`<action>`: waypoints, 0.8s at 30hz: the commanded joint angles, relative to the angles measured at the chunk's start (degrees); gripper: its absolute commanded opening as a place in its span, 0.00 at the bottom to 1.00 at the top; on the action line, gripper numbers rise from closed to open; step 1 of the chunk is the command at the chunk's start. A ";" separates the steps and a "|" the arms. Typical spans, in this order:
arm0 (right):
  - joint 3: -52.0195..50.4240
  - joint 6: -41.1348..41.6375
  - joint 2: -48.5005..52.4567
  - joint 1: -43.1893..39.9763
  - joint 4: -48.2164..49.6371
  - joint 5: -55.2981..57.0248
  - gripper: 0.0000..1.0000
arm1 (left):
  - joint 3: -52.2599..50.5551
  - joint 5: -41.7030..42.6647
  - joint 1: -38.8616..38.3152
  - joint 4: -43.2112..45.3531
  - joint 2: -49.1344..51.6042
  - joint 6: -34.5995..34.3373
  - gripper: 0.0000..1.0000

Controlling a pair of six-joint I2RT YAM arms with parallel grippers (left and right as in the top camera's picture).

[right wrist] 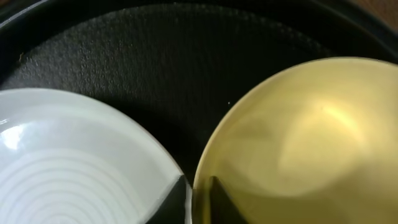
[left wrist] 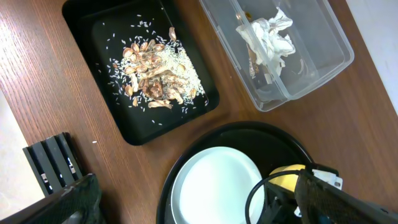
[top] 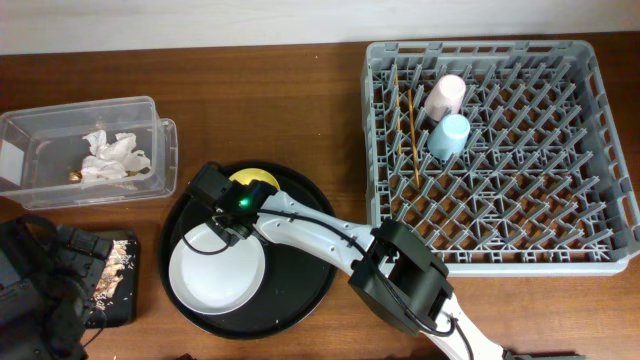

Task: Sort waste into correct bins and load items into the dishwasher rack
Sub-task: 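Grasp the yellow bowl on the black tray with the right gripper, then place the yellow bowl upside down in the rack and release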

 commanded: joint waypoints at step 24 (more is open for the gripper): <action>13.31 -3.04 -28.94 -50.49 -57.42 -21.29 0.04 | 0.52 0.00 0.31 -0.09 -0.09 -0.35 0.99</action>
